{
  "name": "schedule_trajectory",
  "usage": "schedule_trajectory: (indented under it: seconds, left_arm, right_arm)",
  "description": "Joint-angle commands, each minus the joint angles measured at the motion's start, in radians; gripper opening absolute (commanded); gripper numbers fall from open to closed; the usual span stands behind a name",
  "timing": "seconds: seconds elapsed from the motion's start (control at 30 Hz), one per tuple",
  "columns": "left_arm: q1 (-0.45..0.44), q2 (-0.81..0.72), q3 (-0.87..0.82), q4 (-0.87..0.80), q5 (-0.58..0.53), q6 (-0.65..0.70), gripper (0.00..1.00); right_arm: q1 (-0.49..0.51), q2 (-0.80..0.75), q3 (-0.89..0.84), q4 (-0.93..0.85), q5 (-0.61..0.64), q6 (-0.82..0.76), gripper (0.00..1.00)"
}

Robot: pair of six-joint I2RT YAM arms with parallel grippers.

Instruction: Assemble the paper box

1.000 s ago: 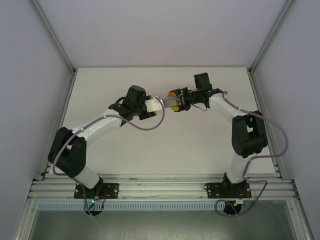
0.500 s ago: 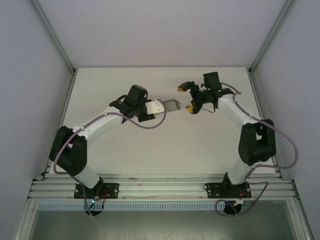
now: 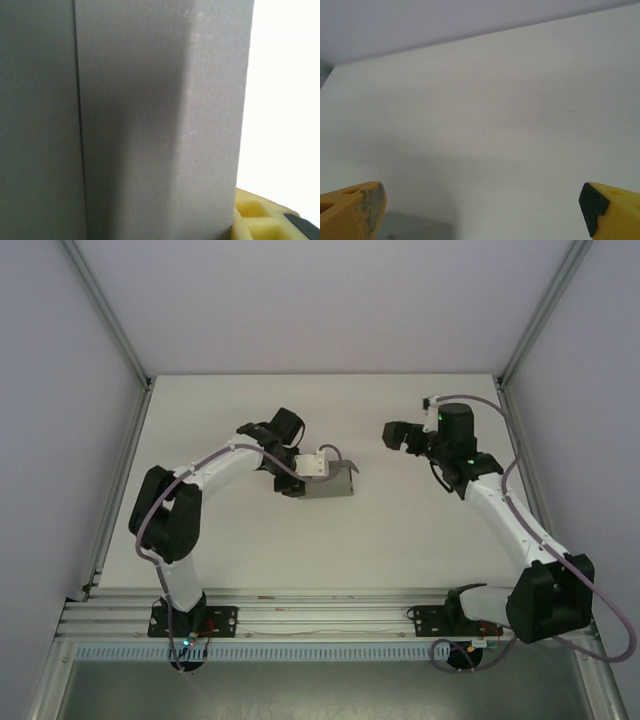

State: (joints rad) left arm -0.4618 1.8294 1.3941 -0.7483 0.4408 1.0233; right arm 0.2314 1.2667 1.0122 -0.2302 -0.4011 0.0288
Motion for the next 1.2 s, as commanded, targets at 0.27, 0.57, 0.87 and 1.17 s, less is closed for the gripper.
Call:
schedule_trajectory:
  seconds: [0.27, 0.57, 0.87, 1.17]
  left_arm:
    - [0.004, 0.166, 0.18, -0.205, 0.001, -0.034, 0.43]
    - [0.001, 0.165, 0.186, -0.2, -0.005, -0.036, 0.44]
    - [-0.001, 0.166, 0.188, -0.197, -0.005, -0.036, 0.44]
    - [-0.005, 0.172, 0.201, -0.195, -0.008, -0.051, 0.44]
  right_arm:
    - [0.215, 0.238, 0.19, -0.298, -0.096, -0.428, 0.8]
    - [0.224, 0.302, 0.26, -0.306, -0.066, -0.411, 0.46]
    - [0.228, 0.347, 0.282, -0.34, -0.065, -0.406, 0.35]
    - [0.231, 0.364, 0.288, -0.28, -0.046, -0.287, 0.06]
